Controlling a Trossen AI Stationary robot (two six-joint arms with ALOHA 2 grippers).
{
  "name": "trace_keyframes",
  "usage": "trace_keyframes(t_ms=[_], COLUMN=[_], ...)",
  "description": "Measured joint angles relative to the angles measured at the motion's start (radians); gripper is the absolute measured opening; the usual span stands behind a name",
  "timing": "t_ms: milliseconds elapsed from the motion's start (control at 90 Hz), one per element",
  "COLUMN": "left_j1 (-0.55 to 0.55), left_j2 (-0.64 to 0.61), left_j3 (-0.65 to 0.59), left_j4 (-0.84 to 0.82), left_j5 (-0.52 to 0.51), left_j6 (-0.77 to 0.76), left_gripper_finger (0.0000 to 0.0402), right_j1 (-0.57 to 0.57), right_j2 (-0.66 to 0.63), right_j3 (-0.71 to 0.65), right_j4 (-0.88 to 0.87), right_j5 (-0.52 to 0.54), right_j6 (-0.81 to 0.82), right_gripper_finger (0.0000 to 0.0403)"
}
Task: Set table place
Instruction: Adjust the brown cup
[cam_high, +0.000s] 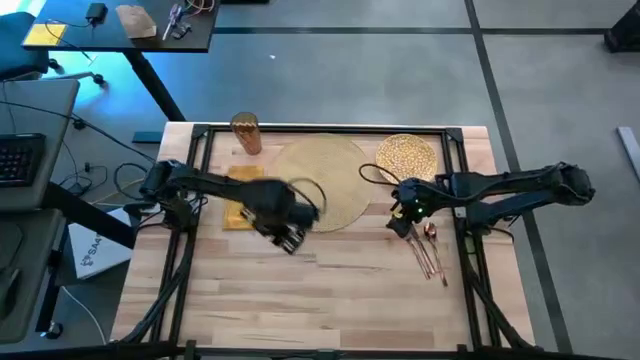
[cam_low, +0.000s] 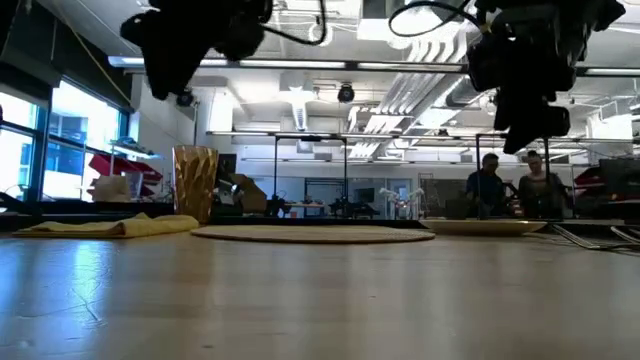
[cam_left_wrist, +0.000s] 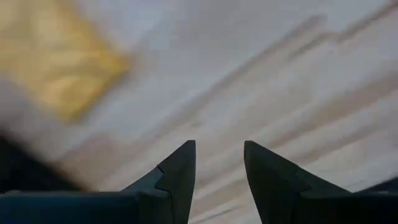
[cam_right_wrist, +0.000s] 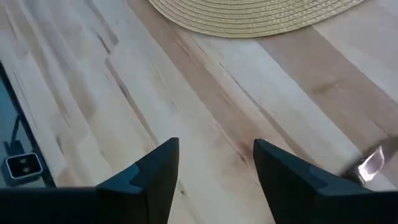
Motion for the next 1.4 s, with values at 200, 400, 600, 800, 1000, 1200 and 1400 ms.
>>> trace_keyframes(t_ms=[200, 400, 600, 800, 1000, 1200, 1400], left_j1=[0.282, 0.566, 0.749, 0.855, 0.922, 0.926, 0.916], left_j2=[-0.208, -0.297, -0.261, -0.18, -0.065, -0.015, -0.032], left_j3=[-0.132, -0.277, -0.423, -0.466, -0.464, -0.467, -0.467], left_j4=[0.023, 0.04, 0.187, 0.327, 0.353, 0.366, 0.368], left_j5=[-0.041, -0.136, -0.178, -0.199, -0.245, -0.258, -0.266], left_j6=[0.079, 0.162, 0.352, 0.473, 0.576, 0.64, 0.652], left_gripper_finger=[0.0124, 0.0124, 0.0124, 0.0124, 0.0122, 0.0112, 0.0108], right_j1=[0.029, 0.043, 0.042, 0.042, 0.043, 0.044, 0.044], right_j2=[0.0, 0.0, 0.0, 0.0, 0.0, 0.0, 0.0], right_j3=[0.0, 0.0, 0.0, 0.0, 0.0, 0.001, 0.001], right_j4=[-0.001, 0.026, 0.06, 0.099, 0.133, 0.181, 0.2], right_j5=[0.002, 0.014, 0.036, 0.038, 0.053, 0.087, 0.112], right_j6=[0.035, 0.091, 0.191, 0.299, 0.394, 0.436, 0.434], right_gripper_finger=[0.0193, 0.0193, 0.0193, 0.0193, 0.0193, 0.0193, 0.0193])
